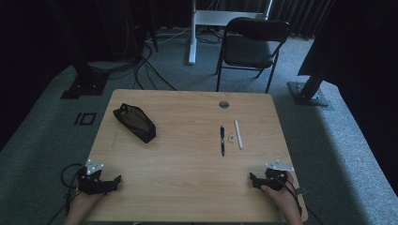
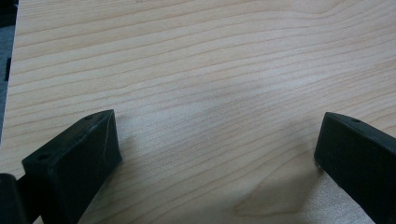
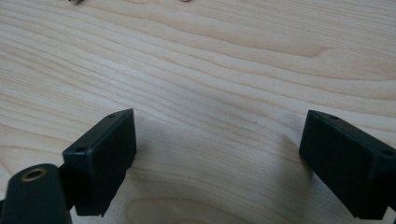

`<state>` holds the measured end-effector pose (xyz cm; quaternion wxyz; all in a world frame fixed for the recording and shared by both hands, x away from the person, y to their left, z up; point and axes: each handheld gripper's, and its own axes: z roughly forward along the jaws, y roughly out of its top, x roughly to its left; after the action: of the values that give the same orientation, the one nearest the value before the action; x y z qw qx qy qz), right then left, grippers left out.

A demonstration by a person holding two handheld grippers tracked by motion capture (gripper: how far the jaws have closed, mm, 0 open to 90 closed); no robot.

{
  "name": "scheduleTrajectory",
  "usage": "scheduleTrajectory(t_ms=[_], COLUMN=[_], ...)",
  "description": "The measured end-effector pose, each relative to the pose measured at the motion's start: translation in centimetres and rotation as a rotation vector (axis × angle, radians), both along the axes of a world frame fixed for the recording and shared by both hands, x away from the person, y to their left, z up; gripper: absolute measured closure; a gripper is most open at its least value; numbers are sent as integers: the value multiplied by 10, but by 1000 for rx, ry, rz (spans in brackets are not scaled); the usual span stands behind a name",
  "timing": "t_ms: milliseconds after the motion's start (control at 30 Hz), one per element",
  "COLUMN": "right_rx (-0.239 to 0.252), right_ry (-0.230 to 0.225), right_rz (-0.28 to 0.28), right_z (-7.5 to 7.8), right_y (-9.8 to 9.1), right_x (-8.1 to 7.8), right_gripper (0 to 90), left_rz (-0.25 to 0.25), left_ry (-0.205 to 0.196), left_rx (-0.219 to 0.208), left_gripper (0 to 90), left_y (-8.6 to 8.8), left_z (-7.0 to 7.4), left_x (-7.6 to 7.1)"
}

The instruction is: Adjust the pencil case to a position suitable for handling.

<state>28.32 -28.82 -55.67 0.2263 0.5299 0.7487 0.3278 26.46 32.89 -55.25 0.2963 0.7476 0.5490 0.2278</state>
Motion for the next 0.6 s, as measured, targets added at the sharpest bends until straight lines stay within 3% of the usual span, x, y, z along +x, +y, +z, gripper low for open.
scheduleTrajectory(t_ms=[600], right_rx=[-3], right_ry=[-1], right_rz=[2], right_z=[0], right_y=[1], right_x=[-1], right_gripper=[104], left_rz=[-2], left_ry=[1], left_rx=[0], left_gripper=[2], left_y=[0], left_z=[0], left_x=[0])
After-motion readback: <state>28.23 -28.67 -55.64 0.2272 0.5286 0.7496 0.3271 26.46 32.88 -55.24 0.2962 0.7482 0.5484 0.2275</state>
